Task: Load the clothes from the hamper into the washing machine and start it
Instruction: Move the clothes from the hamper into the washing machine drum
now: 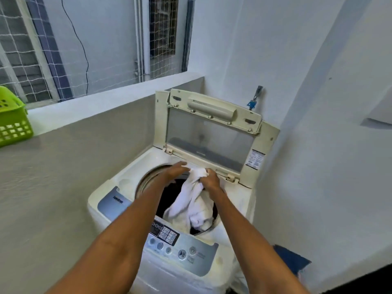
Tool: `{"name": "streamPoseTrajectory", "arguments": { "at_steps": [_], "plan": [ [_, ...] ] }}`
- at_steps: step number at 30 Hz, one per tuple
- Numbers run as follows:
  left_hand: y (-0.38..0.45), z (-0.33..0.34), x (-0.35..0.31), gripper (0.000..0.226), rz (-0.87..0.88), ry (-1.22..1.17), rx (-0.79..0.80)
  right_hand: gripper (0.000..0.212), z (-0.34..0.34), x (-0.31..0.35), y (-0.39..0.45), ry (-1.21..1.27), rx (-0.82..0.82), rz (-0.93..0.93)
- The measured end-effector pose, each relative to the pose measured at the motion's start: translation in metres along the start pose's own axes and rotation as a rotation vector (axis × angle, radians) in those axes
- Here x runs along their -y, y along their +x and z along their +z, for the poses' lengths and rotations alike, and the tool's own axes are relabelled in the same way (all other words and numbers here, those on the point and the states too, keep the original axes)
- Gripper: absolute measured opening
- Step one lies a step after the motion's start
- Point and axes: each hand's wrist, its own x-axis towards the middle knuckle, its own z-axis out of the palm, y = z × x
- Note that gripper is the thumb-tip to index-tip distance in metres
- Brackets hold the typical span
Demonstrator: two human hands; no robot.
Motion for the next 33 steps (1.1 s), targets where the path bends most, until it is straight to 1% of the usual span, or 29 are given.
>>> {"name": "streamPoseTrajectory", "arguments": {
  "at_steps": [1, 3, 5, 7, 9, 11, 13, 16, 18, 21, 23, 24, 26, 29, 31, 33],
  "plan": [
    [0.002, 0.005, 0.011, 0.042, -0.054, -0.057, 0.049, 0.039, 0.013, -0.008, 0.004, -0.029, 0.024, 0.022],
    [0.014, 0.014, 0.039, 0.052, -0.171, -0.130, 0.125, 0.040, 0.038, -0.027, 0.012, -0.064, 0.062, 0.067],
    [0.032, 0.020, 0.068, 0.056, -0.258, -0.226, 0.144, 0.036, 0.061, -0.047, 0.020, -0.111, 0.110, 0.122],
    [0.044, 0.027, 0.089, 0.053, -0.315, -0.297, 0.172, 0.033, 0.079, -0.067, 0.023, -0.110, 0.152, 0.168],
    [0.054, 0.029, 0.104, 0.053, -0.353, -0.328, 0.176, 0.029, 0.091, -0.081, 0.020, -0.070, 0.174, 0.217],
    [0.062, 0.029, 0.118, 0.062, -0.371, -0.324, 0.154, 0.032, 0.094, -0.091, 0.018, -0.035, 0.180, 0.233],
    [0.065, 0.031, 0.122, 0.066, -0.368, -0.321, 0.154, 0.034, 0.093, -0.095, 0.017, 0.013, 0.155, 0.234],
    [0.063, 0.043, 0.111, 0.063, -0.317, -0.345, 0.167, 0.028, 0.077, -0.090, 0.012, 0.113, 0.063, 0.283],
    [0.059, 0.056, 0.096, 0.062, -0.258, -0.351, 0.203, 0.021, 0.060, -0.085, 0.005, 0.218, 0.000, 0.284],
    [0.046, 0.089, 0.065, 0.054, -0.138, -0.376, 0.182, 0.017, 0.018, -0.080, -0.015, 0.384, -0.113, 0.220],
    [0.033, 0.116, 0.039, 0.047, -0.066, -0.405, 0.157, 0.015, -0.014, -0.083, -0.032, 0.448, -0.223, 0.162],
    [0.023, 0.133, 0.027, 0.042, -0.041, -0.410, 0.168, 0.018, -0.031, -0.088, -0.042, 0.456, -0.282, 0.141],
    [0.003, 0.173, 0.008, 0.035, 0.005, -0.400, 0.212, 0.025, -0.063, -0.108, -0.063, 0.473, -0.392, 0.142],
    [-0.022, 0.239, -0.001, 0.029, 0.084, -0.239, 0.312, 0.019, -0.101, -0.147, -0.099, 0.527, -0.519, 0.216],
    [-0.034, 0.287, 0.008, 0.026, 0.088, -0.167, 0.365, 0.015, -0.120, -0.183, -0.122, 0.539, -0.581, 0.290],
    [-0.039, 0.333, 0.029, 0.022, 0.079, -0.074, 0.412, 0.012, -0.127, -0.231, -0.139, 0.545, -0.604, 0.371]
  ]
}}
